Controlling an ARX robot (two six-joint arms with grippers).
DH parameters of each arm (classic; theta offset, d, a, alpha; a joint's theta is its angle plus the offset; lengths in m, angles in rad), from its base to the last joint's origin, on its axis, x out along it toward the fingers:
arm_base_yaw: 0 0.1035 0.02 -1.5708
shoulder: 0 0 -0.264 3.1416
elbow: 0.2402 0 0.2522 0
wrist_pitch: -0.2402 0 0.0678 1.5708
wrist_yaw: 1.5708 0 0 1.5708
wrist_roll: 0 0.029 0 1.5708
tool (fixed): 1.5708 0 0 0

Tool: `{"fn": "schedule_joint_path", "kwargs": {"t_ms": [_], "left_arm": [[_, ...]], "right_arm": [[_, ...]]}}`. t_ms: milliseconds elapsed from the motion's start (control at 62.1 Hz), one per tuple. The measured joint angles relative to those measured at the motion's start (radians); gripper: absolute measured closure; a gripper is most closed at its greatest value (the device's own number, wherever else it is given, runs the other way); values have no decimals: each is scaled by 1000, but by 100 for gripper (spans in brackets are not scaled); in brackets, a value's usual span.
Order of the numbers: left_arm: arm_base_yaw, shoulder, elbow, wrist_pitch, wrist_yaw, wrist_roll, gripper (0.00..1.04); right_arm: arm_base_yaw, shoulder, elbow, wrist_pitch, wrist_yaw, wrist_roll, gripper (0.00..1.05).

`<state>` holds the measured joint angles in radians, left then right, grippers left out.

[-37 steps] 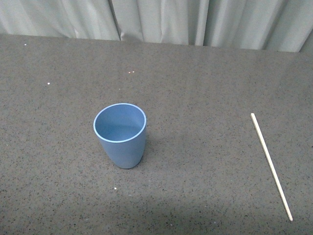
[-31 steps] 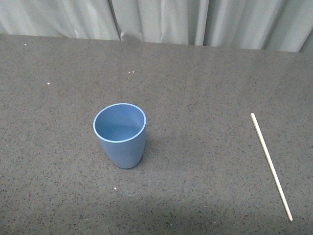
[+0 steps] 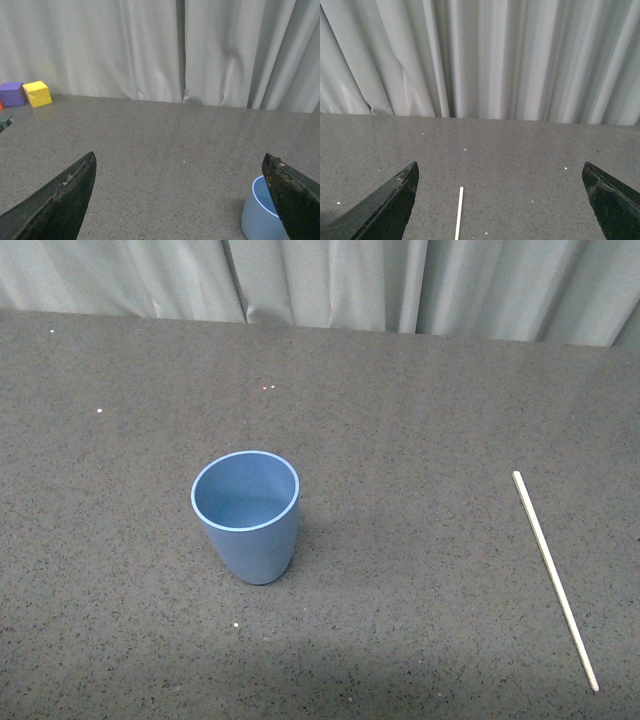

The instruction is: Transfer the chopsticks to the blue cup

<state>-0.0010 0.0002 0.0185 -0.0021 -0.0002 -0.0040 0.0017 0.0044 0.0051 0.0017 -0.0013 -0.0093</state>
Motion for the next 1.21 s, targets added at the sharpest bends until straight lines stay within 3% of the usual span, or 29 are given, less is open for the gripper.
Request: {"fn": "schedule_joint_path", "kwargs": {"t_ms": [225, 306, 354, 644, 949, 1207], "left_arm": [[0, 0, 0, 0, 0, 0, 7], [0, 0, 0, 0, -3, 0, 7], [0, 0, 0, 0, -2, 0, 7], [0, 0, 0, 0, 0, 0, 7], [0, 0, 0, 0, 0, 0, 7], [0, 0, 0, 0, 0, 0, 7]], "right_arm": [[0, 0, 0, 0, 2, 0, 9], [142, 125, 41, -79, 388, -83, 9], [192, 229, 50, -45, 467, -106, 9], [121, 1012, 232, 218, 210, -6, 9], [104, 1507, 475, 215, 84, 48, 9], [113, 1721, 600, 166, 44, 68, 9]]}}
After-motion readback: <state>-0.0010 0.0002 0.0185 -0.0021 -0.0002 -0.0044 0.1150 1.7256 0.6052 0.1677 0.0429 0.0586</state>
